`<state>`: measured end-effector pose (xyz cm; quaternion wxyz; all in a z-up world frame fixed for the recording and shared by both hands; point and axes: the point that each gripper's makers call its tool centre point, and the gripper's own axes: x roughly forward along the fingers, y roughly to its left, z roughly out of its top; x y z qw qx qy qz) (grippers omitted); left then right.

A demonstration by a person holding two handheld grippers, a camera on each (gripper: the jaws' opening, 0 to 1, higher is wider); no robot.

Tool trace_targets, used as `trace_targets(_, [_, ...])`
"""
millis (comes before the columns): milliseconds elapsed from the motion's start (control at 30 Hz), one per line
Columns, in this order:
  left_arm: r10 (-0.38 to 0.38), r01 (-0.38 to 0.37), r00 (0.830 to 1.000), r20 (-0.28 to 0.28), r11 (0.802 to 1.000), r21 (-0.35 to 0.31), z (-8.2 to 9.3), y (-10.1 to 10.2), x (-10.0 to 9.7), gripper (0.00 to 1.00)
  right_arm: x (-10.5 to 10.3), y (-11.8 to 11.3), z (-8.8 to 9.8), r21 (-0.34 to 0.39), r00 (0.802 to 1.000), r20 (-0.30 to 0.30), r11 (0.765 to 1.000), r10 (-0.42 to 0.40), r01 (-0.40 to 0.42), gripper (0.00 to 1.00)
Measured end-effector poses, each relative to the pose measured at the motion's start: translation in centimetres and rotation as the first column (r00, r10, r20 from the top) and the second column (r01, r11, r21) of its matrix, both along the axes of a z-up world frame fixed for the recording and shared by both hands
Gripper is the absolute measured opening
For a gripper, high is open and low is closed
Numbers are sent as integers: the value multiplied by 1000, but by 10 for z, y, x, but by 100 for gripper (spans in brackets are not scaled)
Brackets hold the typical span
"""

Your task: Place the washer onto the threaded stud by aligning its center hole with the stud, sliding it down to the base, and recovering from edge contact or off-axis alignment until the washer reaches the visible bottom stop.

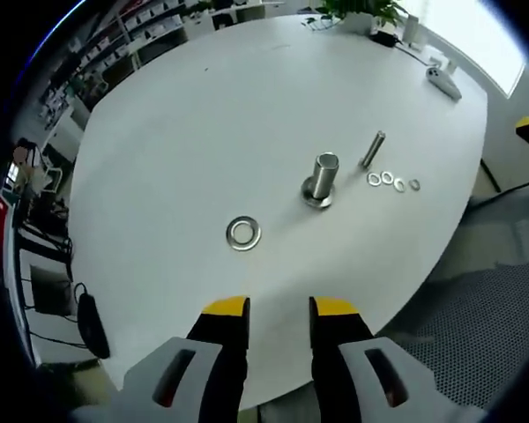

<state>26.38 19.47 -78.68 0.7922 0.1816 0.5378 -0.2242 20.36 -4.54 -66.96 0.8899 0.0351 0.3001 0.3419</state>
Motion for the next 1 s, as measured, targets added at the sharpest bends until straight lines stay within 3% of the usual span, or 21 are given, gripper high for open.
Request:
trace_targets(300, [11, -11, 1000, 16, 1000, -14, 7, 12, 10, 25, 2, -2, 1, -23, 1000, 23, 1000, -4, 5, 31])
trace_targets(600, [5, -5, 1000, -7, 1000, -18, -2, 26, 3, 24, 0, 0, 0, -28, 1000, 20, 1000, 14, -13, 31])
trace_targets(800, [31, -31, 1000, -2, 997, -65, 1, 32, 5, 24, 0, 1, 1, -18, 1000, 16, 1000, 13, -12, 31])
trace_targets(1000, [18, -17, 1000, 11, 996, -86, 2, 34, 10, 24, -1, -1, -3, -54, 1000, 13, 998, 18, -17, 32])
